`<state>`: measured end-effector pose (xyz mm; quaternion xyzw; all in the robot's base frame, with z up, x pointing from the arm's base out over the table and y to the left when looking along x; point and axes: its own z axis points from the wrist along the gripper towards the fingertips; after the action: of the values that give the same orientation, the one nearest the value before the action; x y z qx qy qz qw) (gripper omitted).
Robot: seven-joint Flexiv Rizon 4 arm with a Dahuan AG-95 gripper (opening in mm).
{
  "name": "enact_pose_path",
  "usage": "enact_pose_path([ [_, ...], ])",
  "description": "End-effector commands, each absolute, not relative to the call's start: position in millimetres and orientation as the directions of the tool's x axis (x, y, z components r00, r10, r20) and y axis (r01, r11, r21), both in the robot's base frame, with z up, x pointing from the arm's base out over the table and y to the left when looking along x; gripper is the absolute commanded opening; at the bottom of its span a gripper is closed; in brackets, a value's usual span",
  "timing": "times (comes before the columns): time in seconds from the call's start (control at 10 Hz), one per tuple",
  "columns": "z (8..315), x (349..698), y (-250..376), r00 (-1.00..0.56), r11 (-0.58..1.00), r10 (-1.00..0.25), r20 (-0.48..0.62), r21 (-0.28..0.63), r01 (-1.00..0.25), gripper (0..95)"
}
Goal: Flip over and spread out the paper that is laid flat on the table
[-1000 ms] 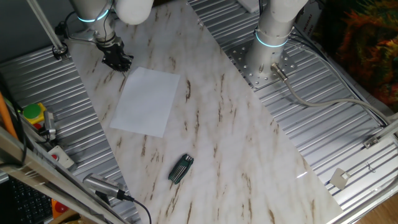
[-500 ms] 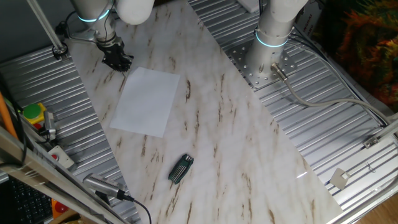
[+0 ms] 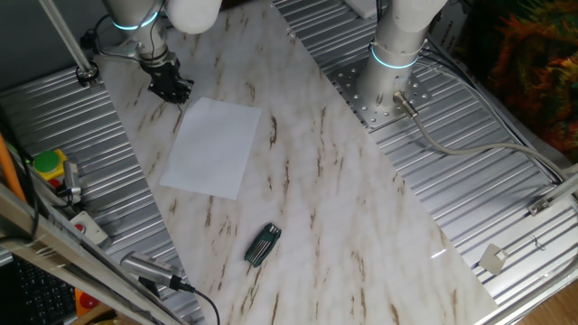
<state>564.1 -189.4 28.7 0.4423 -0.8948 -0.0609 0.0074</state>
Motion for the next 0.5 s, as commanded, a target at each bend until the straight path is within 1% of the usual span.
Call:
enact_pose_path([
  [0.1, 29.0, 563.1, -189.4, -0.606, 0.598, -0.795, -0.043, 0.114, -0.793, 19.0],
  [0.5, 26.6, 559.2, -189.7, -0.610, 0.602, -0.791, -0.046, 0.119, -0.790, 19.0],
])
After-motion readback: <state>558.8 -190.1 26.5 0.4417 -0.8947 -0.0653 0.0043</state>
